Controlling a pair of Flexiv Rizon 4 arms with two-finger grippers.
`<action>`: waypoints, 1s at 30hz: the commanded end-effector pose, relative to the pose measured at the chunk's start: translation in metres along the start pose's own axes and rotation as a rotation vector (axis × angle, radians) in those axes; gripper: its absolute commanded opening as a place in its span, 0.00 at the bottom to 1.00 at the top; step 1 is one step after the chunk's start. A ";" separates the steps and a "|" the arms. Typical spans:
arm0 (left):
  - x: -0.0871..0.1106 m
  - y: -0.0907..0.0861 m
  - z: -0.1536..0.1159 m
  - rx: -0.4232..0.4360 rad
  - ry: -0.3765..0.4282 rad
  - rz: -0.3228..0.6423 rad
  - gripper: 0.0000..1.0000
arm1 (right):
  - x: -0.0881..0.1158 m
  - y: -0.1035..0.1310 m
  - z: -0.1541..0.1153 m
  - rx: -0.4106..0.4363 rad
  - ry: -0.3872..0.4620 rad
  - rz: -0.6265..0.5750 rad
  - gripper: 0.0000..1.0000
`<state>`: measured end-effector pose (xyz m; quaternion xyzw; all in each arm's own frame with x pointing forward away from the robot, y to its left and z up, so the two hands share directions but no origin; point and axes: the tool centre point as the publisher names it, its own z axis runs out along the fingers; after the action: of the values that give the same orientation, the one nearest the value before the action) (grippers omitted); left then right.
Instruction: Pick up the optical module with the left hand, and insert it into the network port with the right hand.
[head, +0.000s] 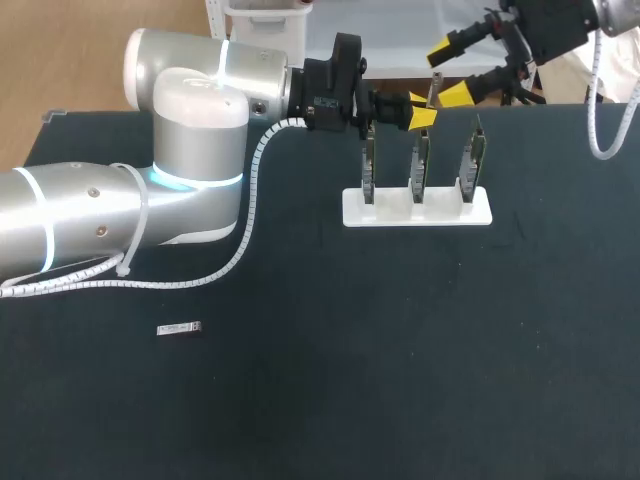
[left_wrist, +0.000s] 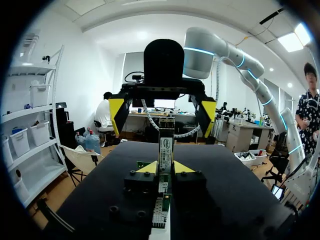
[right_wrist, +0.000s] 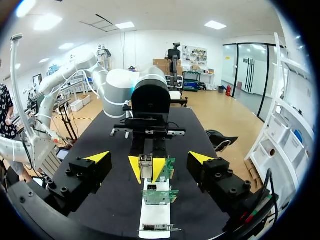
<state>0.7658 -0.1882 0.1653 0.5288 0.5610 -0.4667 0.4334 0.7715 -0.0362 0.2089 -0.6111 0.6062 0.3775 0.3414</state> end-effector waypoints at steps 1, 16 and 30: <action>0.000 -0.002 0.000 -0.005 0.000 0.000 0.00 | -0.001 -0.001 0.002 -0.001 0.001 0.002 1.00; 0.000 -0.002 0.000 -0.005 0.000 0.000 0.00 | -0.003 -0.001 0.004 -0.004 0.002 -0.001 1.00; 0.000 -0.002 0.000 -0.005 0.000 0.000 0.00 | -0.002 -0.001 0.003 -0.002 0.004 -0.013 0.00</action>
<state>0.7658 -0.1882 0.1653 0.5288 0.5609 -0.4667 0.4334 0.7716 -0.0330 0.2094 -0.6157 0.6030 0.3749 0.3416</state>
